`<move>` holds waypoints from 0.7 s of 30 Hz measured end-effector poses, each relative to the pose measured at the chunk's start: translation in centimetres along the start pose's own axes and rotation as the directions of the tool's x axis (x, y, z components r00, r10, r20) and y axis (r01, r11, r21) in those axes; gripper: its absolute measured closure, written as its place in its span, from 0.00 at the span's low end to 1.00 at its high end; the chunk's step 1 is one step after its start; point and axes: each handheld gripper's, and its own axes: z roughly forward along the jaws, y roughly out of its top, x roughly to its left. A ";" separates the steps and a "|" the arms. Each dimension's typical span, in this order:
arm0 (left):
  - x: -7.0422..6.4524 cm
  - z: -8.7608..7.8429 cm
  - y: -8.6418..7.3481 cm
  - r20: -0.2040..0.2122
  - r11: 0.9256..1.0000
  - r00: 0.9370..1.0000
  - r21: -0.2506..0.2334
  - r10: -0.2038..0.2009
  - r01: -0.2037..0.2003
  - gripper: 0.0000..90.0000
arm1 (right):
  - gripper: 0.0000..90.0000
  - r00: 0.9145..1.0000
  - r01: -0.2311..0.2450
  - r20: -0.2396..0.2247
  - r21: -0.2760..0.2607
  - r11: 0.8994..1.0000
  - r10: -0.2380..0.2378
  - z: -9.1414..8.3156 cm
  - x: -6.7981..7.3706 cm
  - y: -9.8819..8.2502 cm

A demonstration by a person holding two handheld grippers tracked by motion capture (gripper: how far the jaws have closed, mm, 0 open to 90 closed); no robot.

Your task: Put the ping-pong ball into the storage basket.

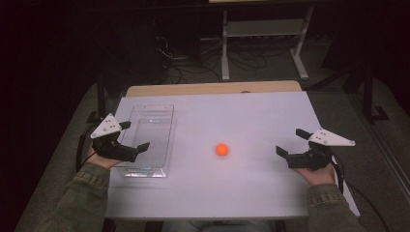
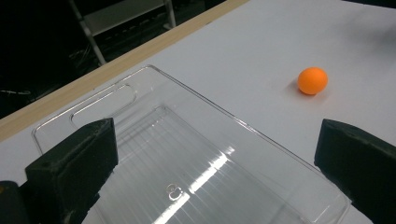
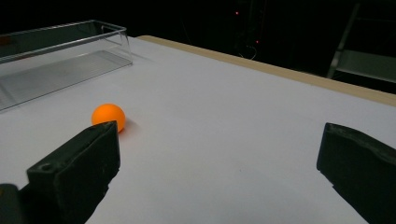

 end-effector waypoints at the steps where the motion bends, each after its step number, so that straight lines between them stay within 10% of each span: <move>1: 0.0 0.1 0.1 0.001 1.000 1.000 0.003 0.003 -0.003 0.00 | 0.00 1.000 0.001 0.001 0.004 1.000 -0.001 0.0 0.0 0.0; 21: -0.8 1.9 2.7 0.060 0.996 0.996 0.052 0.068 -0.071 0.00 | 0.00 1.000 -0.001 -0.008 0.003 1.000 0.001 0.0 0.1 0.0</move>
